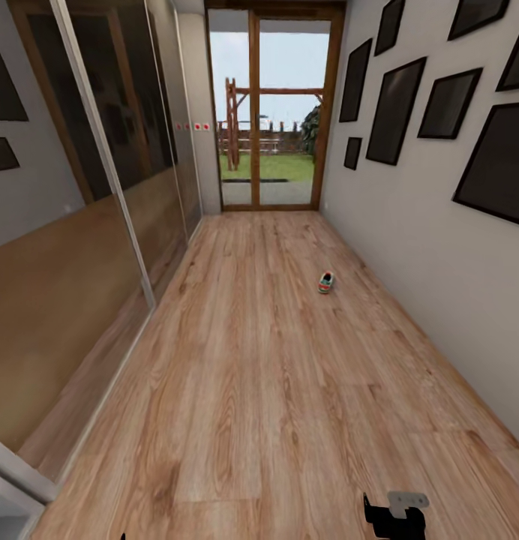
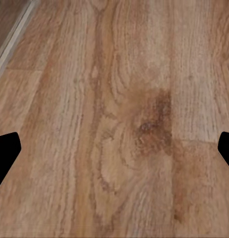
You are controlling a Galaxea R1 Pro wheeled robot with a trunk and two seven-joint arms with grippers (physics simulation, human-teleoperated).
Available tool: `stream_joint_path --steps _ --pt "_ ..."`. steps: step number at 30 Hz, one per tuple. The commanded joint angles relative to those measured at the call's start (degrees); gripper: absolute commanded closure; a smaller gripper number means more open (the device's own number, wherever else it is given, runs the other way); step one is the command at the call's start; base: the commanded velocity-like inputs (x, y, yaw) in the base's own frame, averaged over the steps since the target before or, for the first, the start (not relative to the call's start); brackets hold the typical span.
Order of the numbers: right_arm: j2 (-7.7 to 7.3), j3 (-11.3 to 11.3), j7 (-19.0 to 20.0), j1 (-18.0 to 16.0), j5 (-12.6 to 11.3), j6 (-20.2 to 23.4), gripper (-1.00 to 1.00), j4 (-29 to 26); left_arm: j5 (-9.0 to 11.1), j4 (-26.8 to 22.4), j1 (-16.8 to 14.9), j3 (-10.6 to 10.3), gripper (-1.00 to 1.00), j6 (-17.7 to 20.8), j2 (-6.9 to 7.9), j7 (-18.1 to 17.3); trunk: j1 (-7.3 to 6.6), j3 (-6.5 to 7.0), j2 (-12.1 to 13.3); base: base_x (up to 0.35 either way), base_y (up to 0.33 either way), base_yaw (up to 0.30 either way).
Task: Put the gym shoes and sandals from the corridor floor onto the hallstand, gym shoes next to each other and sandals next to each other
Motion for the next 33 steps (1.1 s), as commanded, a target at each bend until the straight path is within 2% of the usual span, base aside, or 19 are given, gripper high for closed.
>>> stream_joint_path --steps 1,33 --pt "0.0 0.0 -0.13 -0.02 0.03 -0.17 -1.0 0.05 0.6 0.04 -0.03 0.12 -1.0 -0.11 0.0 -0.6 0.02 -0.05 -0.02 0.339 0.0 0.0" --pt "0.0 0.0 -0.13 -0.01 0.02 -0.17 -1.0 0.05 0.6 0.06 -0.03 0.1 -1.0 -0.12 -0.01 -0.6 0.02 -0.05 -0.02 0.339 0.0 0.0"
